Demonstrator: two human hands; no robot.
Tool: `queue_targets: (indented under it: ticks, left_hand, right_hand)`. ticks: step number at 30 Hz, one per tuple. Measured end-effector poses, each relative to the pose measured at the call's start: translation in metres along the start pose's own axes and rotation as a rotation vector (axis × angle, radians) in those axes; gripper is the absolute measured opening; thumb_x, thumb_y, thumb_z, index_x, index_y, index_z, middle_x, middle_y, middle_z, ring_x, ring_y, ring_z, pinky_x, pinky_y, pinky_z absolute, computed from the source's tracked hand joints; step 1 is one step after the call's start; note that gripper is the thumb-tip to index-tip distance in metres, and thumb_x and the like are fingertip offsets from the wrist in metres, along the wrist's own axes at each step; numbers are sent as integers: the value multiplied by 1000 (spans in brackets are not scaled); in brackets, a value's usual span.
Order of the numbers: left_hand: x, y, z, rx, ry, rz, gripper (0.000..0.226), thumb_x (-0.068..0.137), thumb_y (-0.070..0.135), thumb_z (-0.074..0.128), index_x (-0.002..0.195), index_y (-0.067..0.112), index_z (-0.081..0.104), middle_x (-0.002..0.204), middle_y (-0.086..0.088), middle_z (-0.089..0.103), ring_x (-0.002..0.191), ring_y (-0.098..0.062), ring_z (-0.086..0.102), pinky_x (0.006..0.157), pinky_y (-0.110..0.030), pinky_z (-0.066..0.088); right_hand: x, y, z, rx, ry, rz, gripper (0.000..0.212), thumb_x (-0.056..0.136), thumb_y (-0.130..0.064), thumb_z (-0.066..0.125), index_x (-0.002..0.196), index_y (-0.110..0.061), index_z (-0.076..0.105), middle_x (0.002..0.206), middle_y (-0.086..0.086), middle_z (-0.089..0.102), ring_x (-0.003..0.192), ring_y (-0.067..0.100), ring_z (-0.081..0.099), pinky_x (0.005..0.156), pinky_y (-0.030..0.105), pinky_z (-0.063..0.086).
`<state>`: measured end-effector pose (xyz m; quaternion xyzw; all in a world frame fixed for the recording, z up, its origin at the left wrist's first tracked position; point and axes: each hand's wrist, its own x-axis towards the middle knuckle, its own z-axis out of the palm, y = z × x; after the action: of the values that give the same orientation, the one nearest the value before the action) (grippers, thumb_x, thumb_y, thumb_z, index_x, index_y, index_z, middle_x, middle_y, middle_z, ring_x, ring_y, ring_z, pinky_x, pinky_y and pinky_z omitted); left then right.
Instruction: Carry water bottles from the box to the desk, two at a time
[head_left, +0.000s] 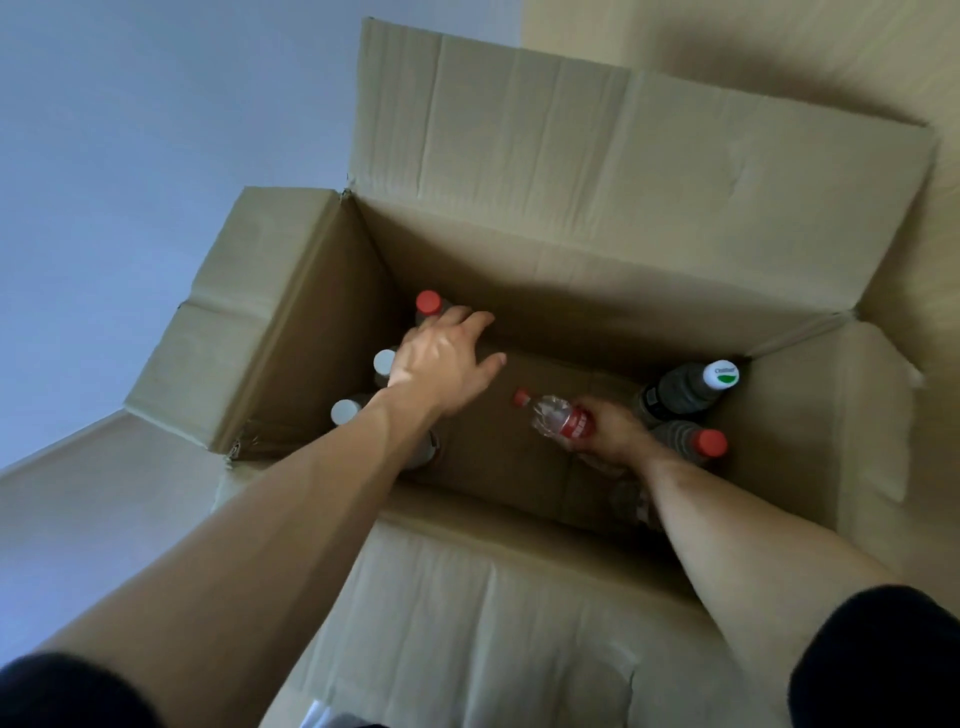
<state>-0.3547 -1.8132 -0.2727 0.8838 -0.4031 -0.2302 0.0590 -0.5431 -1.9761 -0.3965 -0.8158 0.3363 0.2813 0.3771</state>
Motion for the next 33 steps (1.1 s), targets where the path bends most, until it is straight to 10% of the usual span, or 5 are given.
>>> queue_targets:
  ticks: [14, 33]
  left_hand:
    - [22, -16, -36, 292, -49, -112, 50, 98, 24, 56, 146, 16, 44, 137, -14, 48, 125, -38, 49, 100, -48, 45]
    - [35, 16, -1, 401, -119, 268, 27, 95, 4, 57, 121, 8, 64, 124, -13, 55, 116, -34, 59, 94, -42, 50]
  right_hand:
    - [-86, -13, -32, 1107, -150, -84, 55, 74, -17, 76, 127, -21, 63, 118, 7, 73, 114, 25, 68, 99, 41, 49]
    - [-117, -9, -49, 1258, -41, -135, 47, 81, -17, 69, 127, -17, 61, 123, 11, 66, 118, 30, 61, 105, 45, 46]
